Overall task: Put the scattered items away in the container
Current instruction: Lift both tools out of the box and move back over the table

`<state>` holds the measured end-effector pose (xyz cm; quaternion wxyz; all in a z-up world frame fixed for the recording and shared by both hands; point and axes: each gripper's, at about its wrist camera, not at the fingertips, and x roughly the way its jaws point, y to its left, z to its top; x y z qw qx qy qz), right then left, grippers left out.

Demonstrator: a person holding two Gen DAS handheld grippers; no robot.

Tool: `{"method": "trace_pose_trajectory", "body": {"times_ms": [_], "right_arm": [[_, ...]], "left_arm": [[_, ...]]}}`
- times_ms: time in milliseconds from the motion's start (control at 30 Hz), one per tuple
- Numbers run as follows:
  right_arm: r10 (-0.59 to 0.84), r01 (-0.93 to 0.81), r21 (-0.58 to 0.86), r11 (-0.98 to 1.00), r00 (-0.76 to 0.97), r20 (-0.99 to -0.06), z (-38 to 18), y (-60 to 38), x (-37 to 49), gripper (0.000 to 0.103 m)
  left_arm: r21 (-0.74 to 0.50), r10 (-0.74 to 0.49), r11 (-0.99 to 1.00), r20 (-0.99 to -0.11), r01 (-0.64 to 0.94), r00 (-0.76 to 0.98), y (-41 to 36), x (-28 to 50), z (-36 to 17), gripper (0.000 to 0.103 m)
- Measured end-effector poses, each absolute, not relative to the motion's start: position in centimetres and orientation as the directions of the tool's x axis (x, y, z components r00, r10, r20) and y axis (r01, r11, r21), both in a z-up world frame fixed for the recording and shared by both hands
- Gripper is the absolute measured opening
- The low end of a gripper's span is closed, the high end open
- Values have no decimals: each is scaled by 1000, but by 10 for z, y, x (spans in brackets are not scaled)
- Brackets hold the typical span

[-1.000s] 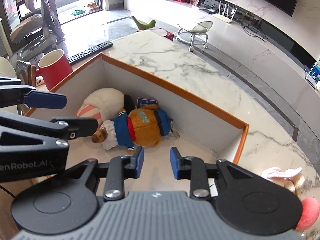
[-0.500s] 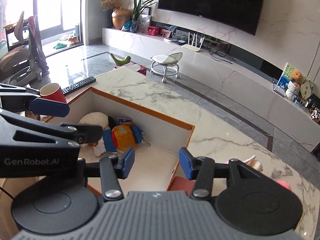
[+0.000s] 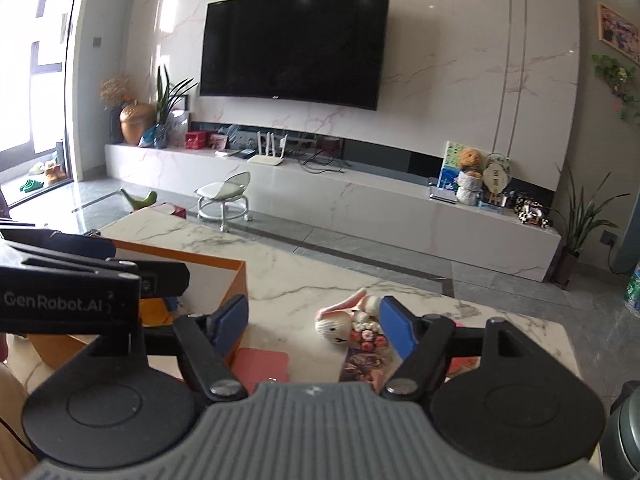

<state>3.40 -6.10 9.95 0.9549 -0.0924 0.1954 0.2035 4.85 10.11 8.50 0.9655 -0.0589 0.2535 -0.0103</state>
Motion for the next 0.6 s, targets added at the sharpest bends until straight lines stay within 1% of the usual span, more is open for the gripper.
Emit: {"method": "trace_pose_trajectory", "body": {"times_ms": [67,100,133,367,467,600], "right_arm": [[324,-390,-103,915,863,-387,94,-76,25,81],[305,-369,-105,924,873,-380,92,-83,20,86],[286,-348,-107,932,881,-376,89,-89,16,88],[160,-213,-108,971,918,-363,60,-126,-4,93],[91,-136,-104,985,929,-358,48,-141,-7,93],[41,-66,-55,996,930,-366,33,-157,-4,93]], "left_arm": [[-124,-82,992,-474,26,877,88,48,77,90],[-123,-93,992,-466,40,880,83,47,74,90],[-120,-100,992,-465,49,880,78,48,69,90],[-122,-134,989,-482,85,866,47,53,42,91],[-91,-133,991,-493,101,860,37,51,32,91],[-51,-135,991,-505,127,852,27,49,19,91]]}}
